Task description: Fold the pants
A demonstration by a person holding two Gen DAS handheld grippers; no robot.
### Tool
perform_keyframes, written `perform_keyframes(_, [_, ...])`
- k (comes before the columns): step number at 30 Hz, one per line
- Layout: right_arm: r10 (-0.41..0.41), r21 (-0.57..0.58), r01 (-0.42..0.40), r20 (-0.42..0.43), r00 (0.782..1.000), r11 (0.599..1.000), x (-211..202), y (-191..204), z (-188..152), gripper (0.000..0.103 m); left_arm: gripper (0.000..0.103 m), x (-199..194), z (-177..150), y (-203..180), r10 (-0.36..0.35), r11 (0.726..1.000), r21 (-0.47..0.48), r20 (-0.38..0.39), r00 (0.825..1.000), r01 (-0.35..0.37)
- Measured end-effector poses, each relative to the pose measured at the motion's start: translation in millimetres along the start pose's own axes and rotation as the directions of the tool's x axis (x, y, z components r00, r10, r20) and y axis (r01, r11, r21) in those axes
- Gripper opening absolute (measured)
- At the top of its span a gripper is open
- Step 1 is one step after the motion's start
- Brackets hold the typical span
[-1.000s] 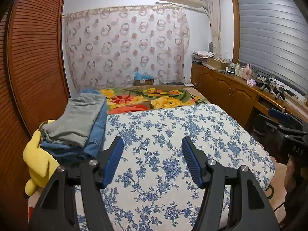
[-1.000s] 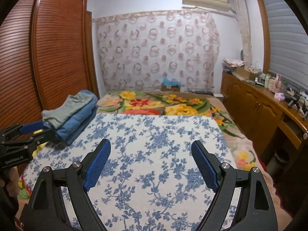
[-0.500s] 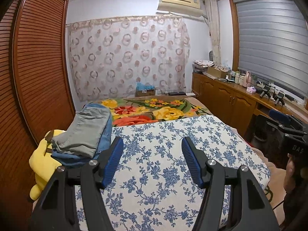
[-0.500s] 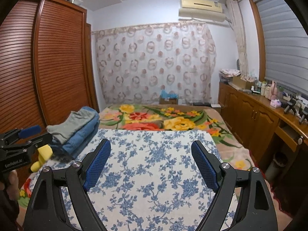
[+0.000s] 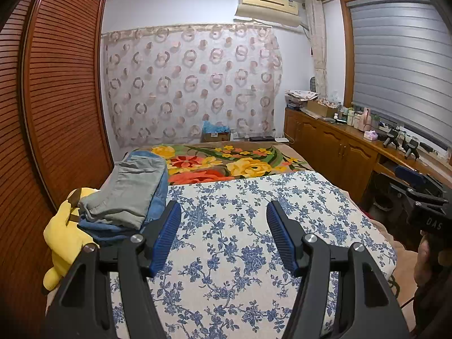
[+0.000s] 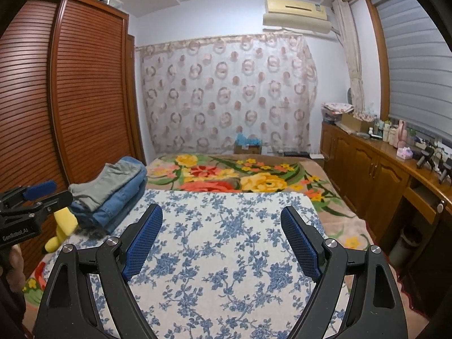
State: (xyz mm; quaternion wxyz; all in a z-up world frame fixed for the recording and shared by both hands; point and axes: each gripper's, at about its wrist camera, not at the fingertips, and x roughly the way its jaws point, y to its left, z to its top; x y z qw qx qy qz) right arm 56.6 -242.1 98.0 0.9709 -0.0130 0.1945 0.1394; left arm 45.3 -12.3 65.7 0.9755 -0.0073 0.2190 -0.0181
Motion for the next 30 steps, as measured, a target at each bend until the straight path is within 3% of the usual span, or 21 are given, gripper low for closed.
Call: perform_keyframes(30, [-0.001,-0.001,0.001,0.000,1.000,1.000,0.0,1.2,-0.3,0.088,0.063,0.5,-0.2,4.1,0.002,1.000,0.002,-0.001,1.000,-0.002])
